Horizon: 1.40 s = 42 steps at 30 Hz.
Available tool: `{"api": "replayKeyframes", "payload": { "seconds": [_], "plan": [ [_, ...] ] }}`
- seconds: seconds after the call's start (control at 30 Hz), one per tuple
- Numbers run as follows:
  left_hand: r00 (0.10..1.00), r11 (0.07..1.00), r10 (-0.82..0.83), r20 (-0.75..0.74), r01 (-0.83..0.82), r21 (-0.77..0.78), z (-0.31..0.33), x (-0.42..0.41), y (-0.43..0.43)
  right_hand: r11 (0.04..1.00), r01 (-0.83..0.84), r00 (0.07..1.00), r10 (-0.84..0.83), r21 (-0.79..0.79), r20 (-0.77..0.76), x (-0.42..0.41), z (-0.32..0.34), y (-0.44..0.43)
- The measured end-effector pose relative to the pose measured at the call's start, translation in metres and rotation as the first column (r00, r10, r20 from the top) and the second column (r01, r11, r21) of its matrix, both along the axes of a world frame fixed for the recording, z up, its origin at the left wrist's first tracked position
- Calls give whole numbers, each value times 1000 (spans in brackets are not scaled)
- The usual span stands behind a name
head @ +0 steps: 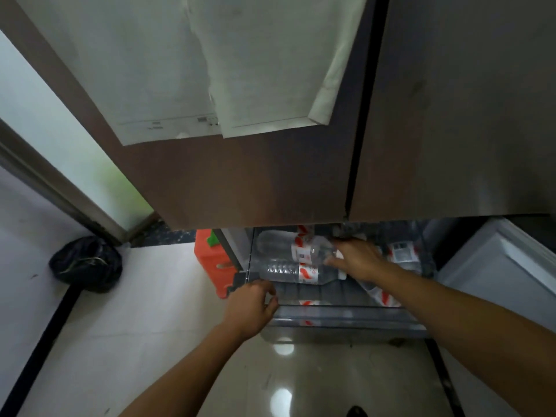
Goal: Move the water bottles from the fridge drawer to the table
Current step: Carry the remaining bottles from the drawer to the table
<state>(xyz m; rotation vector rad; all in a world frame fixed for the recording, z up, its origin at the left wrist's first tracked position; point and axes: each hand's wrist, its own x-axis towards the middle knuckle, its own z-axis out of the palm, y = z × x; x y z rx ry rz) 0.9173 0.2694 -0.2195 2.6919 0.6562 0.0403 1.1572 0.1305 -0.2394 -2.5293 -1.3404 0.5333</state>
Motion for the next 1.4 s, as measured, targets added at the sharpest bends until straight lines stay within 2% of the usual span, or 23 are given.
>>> {"api": "replayKeyframes", "payload": {
  "seconds": [0.1,0.2,0.27,0.4,0.5,0.67,0.87,0.97,1.1,1.23,1.3,1.4],
  "plan": [
    [999,1000,-23,-36,23,8,0,2,2,964,200,968,-167,173,-189,-14,12,-12],
    [995,997,-71,-75,72,4,0,9,3,811,461,882,-375,361,-284,-17,27,-33],
    [990,994,-106,-92,106,-2,-1,18,3,697,574,819,-479,430,-316,-16,37,-60],
    [977,984,-178,-115,179,2,-5,49,-9,554,684,717,-629,474,-300,-14,51,-115],
    [957,973,-228,-177,232,2,-11,79,-23,497,698,683,-679,516,-270,-12,58,-145],
    [905,952,-287,-315,305,9,-33,134,-36,493,710,670,-693,502,-267,-7,64,-171],
    [849,934,-317,-422,357,16,-73,174,-33,537,698,688,-686,474,-235,8,53,-173],
    [834,924,-308,-458,376,65,-85,179,-32,599,669,726,-654,440,-214,13,45,-169],
    [800,872,-372,-470,475,118,-80,174,-37,641,654,744,-640,401,-190,12,40,-159],
    [779,813,-429,-458,554,180,-64,161,-43,739,596,776,-631,314,13,9,47,-136],
    [798,811,-423,-429,544,213,-52,154,-42,780,564,789,-606,271,103,4,50,-123],
    [840,803,-404,-363,516,300,-28,139,-39,812,529,806,-571,247,153,-4,53,-110]
  ]
}}
